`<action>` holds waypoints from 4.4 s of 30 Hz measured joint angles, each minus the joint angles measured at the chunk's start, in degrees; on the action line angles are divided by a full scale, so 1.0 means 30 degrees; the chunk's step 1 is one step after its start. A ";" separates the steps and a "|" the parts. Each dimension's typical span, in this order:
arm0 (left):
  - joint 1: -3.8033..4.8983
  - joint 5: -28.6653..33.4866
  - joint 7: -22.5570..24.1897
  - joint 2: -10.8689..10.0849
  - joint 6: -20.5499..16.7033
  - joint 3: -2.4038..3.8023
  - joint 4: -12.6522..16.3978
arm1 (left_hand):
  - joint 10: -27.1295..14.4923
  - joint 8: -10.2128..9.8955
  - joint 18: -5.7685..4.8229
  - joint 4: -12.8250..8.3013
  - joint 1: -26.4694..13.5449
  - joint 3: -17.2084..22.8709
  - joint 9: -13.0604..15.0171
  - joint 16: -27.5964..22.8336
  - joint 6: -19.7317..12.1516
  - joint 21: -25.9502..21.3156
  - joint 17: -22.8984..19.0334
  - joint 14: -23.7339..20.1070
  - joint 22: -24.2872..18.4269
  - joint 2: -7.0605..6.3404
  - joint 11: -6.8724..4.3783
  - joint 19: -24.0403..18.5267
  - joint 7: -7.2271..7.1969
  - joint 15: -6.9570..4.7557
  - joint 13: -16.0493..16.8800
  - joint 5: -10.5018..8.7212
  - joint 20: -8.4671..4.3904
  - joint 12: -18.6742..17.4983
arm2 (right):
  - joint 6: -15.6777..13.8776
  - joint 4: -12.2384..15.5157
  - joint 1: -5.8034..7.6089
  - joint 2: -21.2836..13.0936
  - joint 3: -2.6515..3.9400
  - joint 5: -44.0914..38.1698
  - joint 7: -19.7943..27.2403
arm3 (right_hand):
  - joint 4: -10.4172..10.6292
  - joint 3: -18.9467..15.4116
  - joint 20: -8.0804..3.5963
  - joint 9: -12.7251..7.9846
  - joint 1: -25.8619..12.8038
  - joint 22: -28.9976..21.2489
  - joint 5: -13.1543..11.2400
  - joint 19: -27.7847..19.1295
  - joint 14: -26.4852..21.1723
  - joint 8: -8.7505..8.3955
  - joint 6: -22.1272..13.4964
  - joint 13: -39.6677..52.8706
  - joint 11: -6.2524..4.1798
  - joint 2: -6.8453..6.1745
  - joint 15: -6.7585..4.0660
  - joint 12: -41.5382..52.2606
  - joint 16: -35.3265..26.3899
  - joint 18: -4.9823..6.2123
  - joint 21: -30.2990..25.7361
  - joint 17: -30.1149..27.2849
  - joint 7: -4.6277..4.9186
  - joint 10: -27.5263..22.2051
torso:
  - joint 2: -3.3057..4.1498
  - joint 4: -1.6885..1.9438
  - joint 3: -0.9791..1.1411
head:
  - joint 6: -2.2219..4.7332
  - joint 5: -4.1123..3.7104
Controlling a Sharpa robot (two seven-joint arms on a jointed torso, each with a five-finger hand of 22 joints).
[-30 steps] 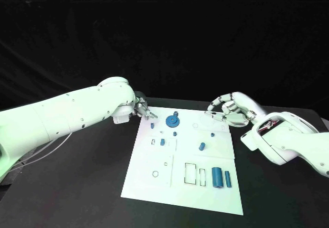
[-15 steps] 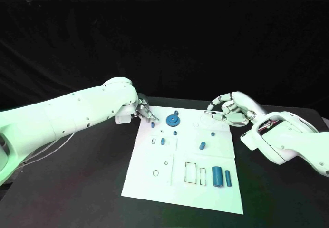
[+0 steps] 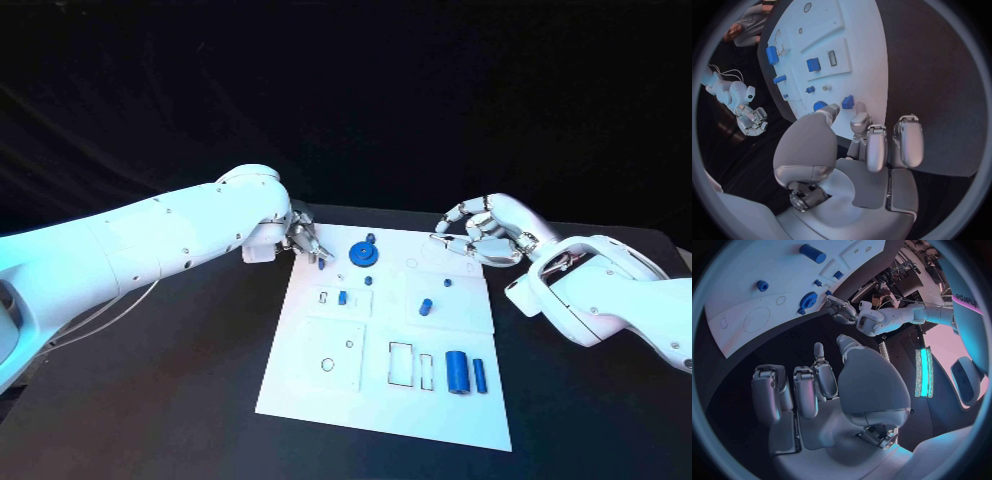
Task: Assemble the parts on the task board
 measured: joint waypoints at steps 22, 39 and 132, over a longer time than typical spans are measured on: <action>-0.0006 0.0805 0.0377 0.0019 0.0029 -0.0003 0.0003 | -0.0097 -0.0067 0.0000 -0.0562 0.4466 0.3592 -0.0454 0.0077 0.0215 0.0001 -0.0001 -0.0041 -0.0002 0.0732 -0.0174 0.0004 -0.0083 -0.0042 -0.0168 -0.0019 -0.0003 0.0084 | -0.0001 -0.0036 -0.0017 0.0046 0.0000 0.0003 0.0002 | 0.0000 0.0000 0.0000 0.0024 0.0001 -0.0005 0.0000 0.0000 0.0070 0.0075 0.0000 0.0015 0.0000 -0.0001 -0.0070 0.0000 0.0000 0.0000 0.0001 -0.0003 0.0000 0.0000 | 0.0000 -0.0002 0.0007 | -0.0044 -0.0015; -0.0007 0.2480 0.0470 -0.1660 -0.1036 -0.0004 0.2127 | 0.0323 0.1911 -0.0001 -0.0313 0.3820 0.7326 0.0160 0.0239 -0.0118 0.0000 -0.0002 -0.0038 -0.0004 -0.0645 -0.0309 0.0080 -0.0167 -0.0038 -0.0154 0.0002 -0.0079 0.0093 | -0.0001 -0.0058 -0.0035 0.0013 0.0000 0.0006 0.0010 | 0.0000 0.0000 0.0000 0.0037 0.0001 -0.0010 0.0000 0.0000 0.0069 0.0075 0.0000 0.0012 0.0000 -0.0001 -0.0069 0.0000 0.0000 0.0000 0.0001 0.0009 0.0000 0.0000 | -0.0029 0.0038 0.0035 | -0.0046 0.0004; -0.1457 -0.0080 -0.0006 -0.3747 -0.2734 -0.0210 0.7028 | 0.1109 0.2778 0.0001 -0.1759 0.2053 0.9407 0.1396 0.0428 0.0040 0.0386 -0.0002 -0.0035 -0.0008 -0.1741 -0.0685 0.0764 -0.0251 -0.0313 0.0314 0.0105 -0.0347 0.0484 | -0.0001 -0.0154 -0.0300 0.0026 0.0000 0.0102 0.0078 | 0.0000 0.0000 0.0000 0.0076 0.0001 -0.0014 0.0083 0.0000 0.0067 0.0074 0.0000 0.0001 0.0000 -0.0001 -0.0067 -0.0075 -0.0074 0.0000 -0.0101 0.0011 0.0000 0.0000 | -0.0029 0.0042 0.0026 | -0.0425 0.0253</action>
